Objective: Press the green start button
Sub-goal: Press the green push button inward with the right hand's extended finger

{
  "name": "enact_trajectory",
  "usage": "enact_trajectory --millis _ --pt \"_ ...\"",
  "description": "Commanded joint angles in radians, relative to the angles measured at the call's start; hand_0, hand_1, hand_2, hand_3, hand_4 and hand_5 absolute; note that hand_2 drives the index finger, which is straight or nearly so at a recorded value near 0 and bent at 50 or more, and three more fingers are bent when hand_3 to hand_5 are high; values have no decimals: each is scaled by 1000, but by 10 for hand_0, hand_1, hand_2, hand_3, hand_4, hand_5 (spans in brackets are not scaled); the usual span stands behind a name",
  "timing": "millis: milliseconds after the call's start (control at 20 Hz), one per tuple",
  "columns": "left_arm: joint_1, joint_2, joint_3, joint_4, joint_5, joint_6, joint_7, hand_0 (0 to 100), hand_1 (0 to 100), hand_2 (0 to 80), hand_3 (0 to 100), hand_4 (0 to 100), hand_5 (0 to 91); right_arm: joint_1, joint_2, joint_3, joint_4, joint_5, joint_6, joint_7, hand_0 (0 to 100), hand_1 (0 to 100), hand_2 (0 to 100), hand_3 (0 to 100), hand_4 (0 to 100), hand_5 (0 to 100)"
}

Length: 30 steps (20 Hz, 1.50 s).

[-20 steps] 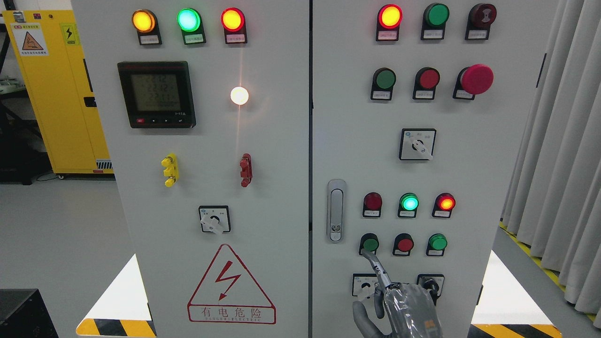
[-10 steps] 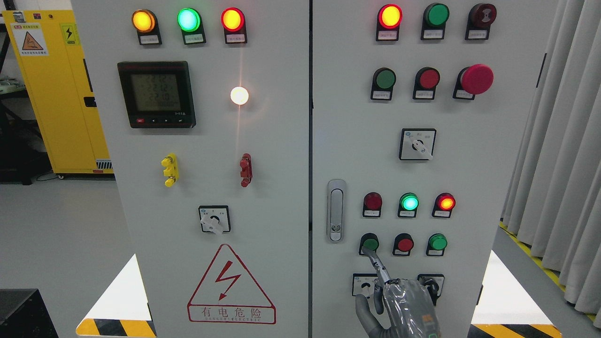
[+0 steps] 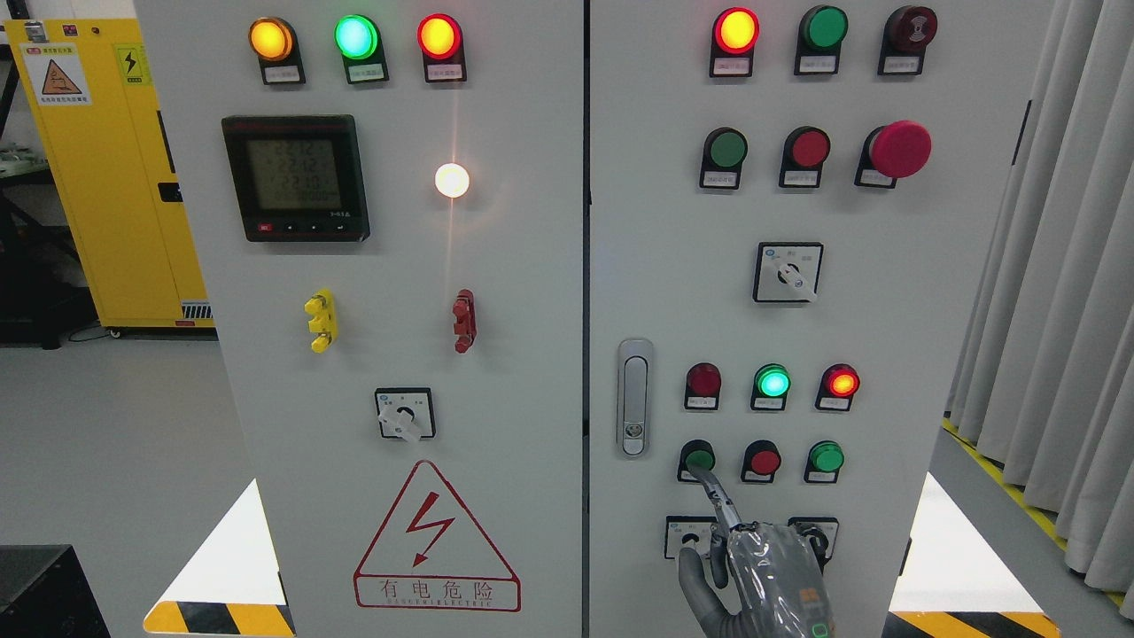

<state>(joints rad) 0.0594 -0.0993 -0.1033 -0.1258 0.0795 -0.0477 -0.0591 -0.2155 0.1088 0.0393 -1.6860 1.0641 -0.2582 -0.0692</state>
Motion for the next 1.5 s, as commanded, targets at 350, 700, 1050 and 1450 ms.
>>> enact_trajectory --millis 350,700,1050,1450 --pt "0 0 0 0 0 0 -1 120 556 0 0 0 0 -25 0 1 38 -1 1 2 756 886 0 971 1000 1000" --pt "0 0 0 0 0 0 -1 120 556 0 0 0 0 -28 0 5 42 -1 1 0 768 893 0 970 1000 1000" --pt "0 0 0 0 -1 0 1 120 556 0 0 0 0 -25 0 4 45 -1 1 -1 771 895 0 970 1000 1000" --pt "0 0 -1 0 0 0 -1 120 556 0 0 0 0 -22 2 -1 38 -3 -3 -6 775 895 0 970 1000 1000"
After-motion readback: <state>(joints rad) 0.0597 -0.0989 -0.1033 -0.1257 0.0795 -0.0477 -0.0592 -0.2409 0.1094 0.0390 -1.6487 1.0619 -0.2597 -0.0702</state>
